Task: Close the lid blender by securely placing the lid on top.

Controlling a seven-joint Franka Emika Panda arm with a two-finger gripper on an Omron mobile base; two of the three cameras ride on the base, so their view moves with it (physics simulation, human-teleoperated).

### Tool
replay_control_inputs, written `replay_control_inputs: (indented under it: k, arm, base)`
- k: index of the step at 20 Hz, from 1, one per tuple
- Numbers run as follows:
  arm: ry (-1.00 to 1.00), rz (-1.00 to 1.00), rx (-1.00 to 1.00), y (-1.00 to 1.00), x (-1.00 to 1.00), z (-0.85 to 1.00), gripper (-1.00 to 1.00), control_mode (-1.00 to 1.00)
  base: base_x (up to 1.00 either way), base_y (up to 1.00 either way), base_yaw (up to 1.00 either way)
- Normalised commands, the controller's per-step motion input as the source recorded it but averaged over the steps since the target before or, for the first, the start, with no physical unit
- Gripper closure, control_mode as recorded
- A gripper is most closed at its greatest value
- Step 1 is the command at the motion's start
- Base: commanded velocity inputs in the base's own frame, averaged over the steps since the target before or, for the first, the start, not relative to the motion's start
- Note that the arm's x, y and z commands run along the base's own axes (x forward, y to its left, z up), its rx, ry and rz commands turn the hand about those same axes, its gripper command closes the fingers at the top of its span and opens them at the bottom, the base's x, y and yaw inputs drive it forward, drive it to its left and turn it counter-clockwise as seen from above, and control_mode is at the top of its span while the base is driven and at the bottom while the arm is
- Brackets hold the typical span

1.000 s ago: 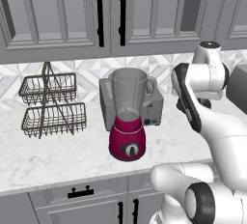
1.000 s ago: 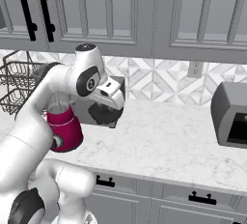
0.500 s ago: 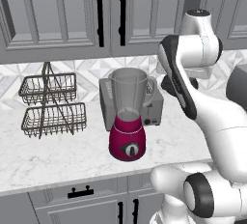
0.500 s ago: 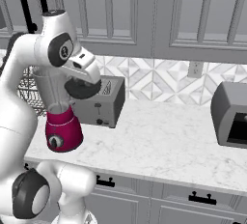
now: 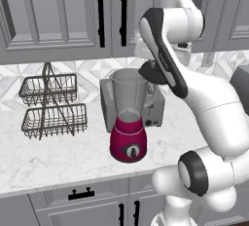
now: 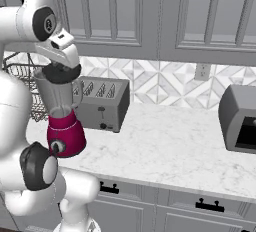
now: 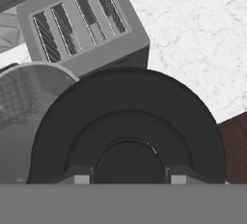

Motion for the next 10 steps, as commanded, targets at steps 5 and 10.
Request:
replay_control_inputs:
  k: [5, 10]
  arm:
    - [-0.01, -0.18, 0.00, 0.52, 0.03, 0.00, 1.00, -1.00]
    - [-0.01, -0.14, 0.03, 0.44, 0.09, -0.15, 1.00, -1.00]
  base:
    - [0.00, 0.00, 0.00]
    - [0.00, 0.00, 0.00]
